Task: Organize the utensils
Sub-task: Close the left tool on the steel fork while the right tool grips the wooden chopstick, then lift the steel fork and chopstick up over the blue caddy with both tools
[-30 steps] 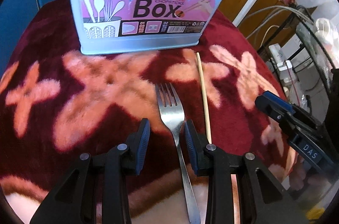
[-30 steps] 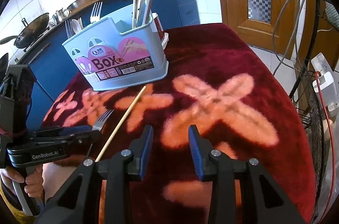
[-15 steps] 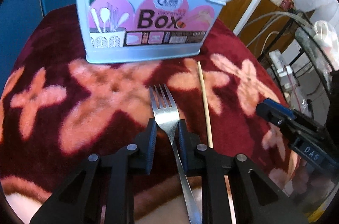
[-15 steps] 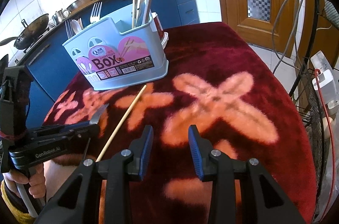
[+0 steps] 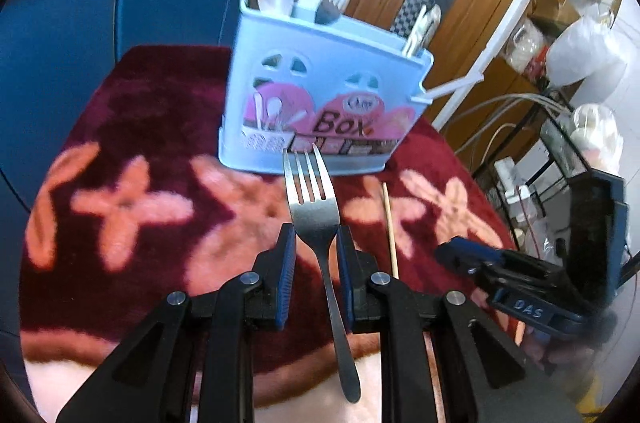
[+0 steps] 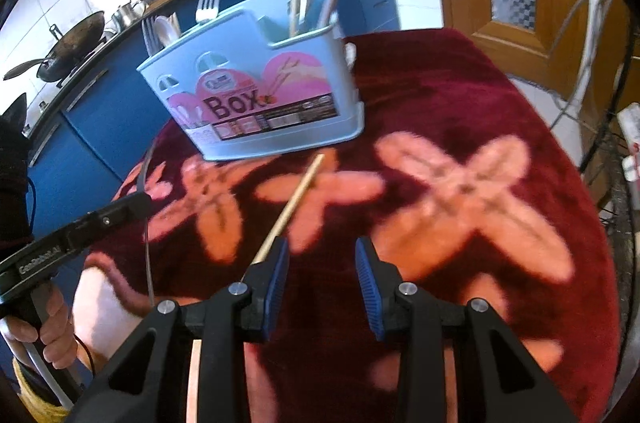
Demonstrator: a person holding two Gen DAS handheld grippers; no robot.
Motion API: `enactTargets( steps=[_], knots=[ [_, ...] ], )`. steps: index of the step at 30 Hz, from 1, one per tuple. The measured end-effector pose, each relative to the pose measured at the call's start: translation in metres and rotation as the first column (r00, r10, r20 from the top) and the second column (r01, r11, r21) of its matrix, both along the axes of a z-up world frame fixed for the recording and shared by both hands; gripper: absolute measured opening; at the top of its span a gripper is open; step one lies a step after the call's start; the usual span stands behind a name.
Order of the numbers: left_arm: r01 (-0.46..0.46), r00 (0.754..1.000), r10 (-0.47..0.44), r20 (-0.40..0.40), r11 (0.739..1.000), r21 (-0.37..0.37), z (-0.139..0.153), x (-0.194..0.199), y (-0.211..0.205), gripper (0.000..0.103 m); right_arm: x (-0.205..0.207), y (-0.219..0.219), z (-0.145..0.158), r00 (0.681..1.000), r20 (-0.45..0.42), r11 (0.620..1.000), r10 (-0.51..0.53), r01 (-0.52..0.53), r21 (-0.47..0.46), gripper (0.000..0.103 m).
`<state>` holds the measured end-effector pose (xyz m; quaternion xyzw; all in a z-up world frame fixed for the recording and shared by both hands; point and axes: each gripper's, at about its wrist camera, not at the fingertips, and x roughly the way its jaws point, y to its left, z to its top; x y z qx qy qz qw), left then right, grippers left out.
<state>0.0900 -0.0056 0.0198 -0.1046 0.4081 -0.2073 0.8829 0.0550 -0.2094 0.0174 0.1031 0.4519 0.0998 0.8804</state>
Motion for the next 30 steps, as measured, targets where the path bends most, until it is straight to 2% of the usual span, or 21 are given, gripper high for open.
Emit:
enactTargets(
  steps=[10,11,12,14,16,17,19,23,28,29,30],
  knots=[
    [-0.032,0.996,0.036,0.081,0.999,-0.043,0.018,-0.009,0.023,0.019,0.041,0.033,-0.014,0.992,-0.115,0.999,0.049,-0.048,0.013,0.037],
    [-0.033,0.996,0.037,0.085,0.998,-0.050,0.019,-0.009,0.025,0.012,0.045,0.034,-0.017,0.991,-0.128,0.999,0.047,-0.045,0.012,0.037],
    [-0.029,0.996,0.034,0.086,0.998,-0.063,0.019,-0.008,0.026,0.000,0.048,0.035,-0.019,0.990,-0.137,0.999,0.045,-0.044,0.012,0.037],
    [-0.034,0.995,0.040,0.087,0.996,-0.077,0.020,-0.009,0.029,0.000,0.055,0.036,-0.024,0.987,-0.153,0.999,0.038,-0.036,0.014,0.036],
    [-0.036,0.995,0.043,0.085,0.996,-0.083,0.019,-0.009,0.030,0.000,0.058,0.037,-0.025,0.988,-0.152,1.000,0.022,-0.023,-0.006,0.024],
    [-0.036,0.996,0.043,0.081,0.996,-0.086,0.018,-0.008,0.031,0.000,0.058,0.035,-0.026,0.988,-0.152,1.000,0.013,-0.016,-0.014,0.015],
    [-0.036,0.997,0.042,0.072,0.995,-0.089,0.015,-0.007,0.032,0.000,0.058,0.033,-0.027,0.988,-0.151,1.000,0.015,-0.015,0.000,0.009],
    [-0.042,0.998,0.046,0.044,0.997,-0.067,0.010,-0.003,0.033,0.000,0.053,0.024,-0.021,0.990,-0.137,0.999,0.019,-0.014,0.036,0.006],
    [-0.115,0.993,0.115,-0.008,0.993,0.029,-0.002,0.007,0.039,0.001,0.046,0.016,-0.011,0.994,-0.111,0.997,0.025,-0.017,0.072,0.006],
    [-0.125,0.992,0.126,-0.027,0.991,0.043,-0.006,0.010,0.040,0.003,0.044,0.014,-0.009,0.994,-0.105,0.997,0.027,-0.019,0.077,0.006],
    [-0.136,0.989,0.139,-0.055,0.989,0.054,-0.012,0.015,0.042,0.010,0.043,0.013,-0.008,0.994,-0.102,0.997,0.030,-0.022,0.080,0.006]
  ],
)
